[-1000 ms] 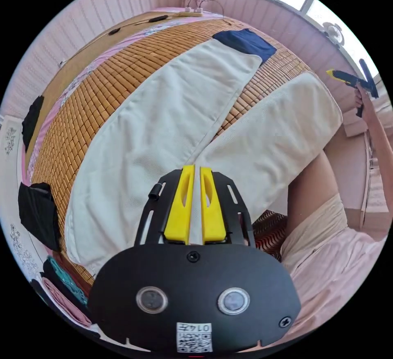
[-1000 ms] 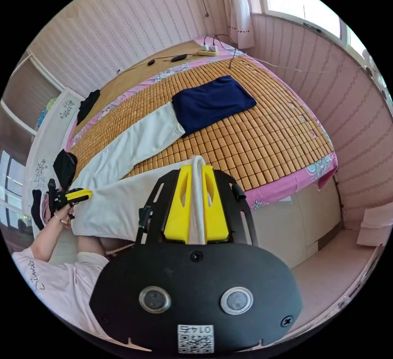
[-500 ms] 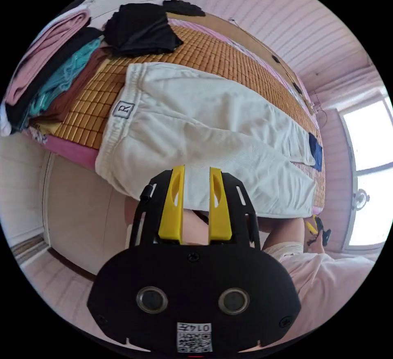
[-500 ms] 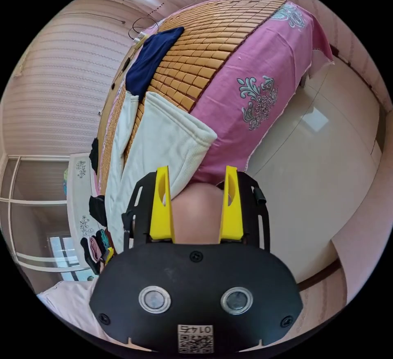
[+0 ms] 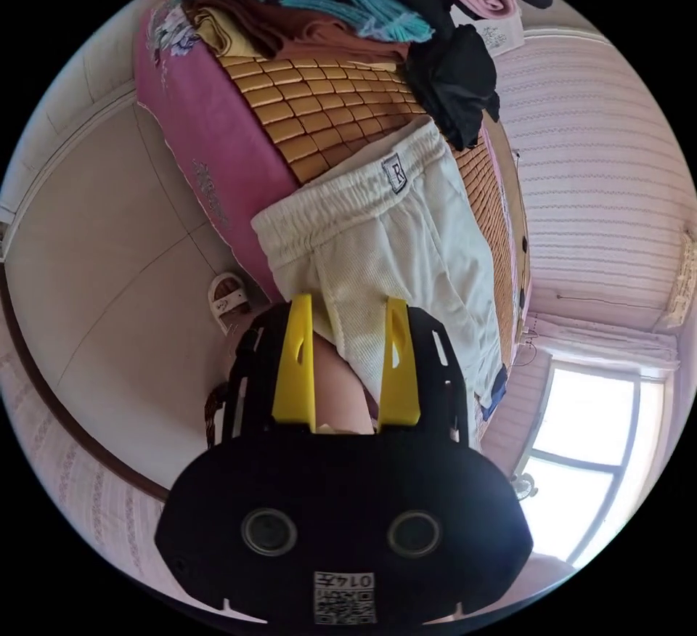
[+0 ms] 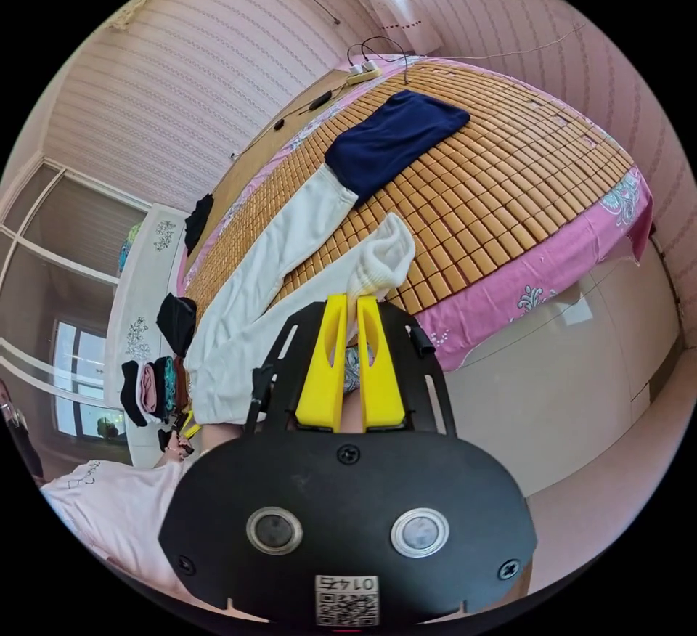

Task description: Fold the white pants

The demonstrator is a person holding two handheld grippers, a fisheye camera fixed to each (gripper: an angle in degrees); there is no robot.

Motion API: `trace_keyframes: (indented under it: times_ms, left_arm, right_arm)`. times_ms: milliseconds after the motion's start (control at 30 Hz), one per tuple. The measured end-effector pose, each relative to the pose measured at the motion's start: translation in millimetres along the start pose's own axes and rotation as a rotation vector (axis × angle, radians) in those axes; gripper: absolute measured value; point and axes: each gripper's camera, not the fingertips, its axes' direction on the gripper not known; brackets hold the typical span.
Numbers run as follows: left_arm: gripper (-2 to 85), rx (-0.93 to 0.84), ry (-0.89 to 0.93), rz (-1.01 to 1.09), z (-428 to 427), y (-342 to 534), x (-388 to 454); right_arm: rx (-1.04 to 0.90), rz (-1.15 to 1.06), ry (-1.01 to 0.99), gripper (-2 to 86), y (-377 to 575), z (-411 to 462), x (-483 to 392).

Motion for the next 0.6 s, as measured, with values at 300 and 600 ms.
trace_keyframes:
  times_ms: [300,600]
  left_arm:
    - [0.2,0.058,0.001,0.23,-55.4,-7.0,20.0]
    - [5.5,0.103,-0.103,0.205,-83.4,21.3,-18.3]
  right_arm:
    - [0.011,0.058,0.01,1.7,1.3,10.1,8.2]
    - [-0.113,0.239,0.119,4.4,19.2,79.0,40.8]
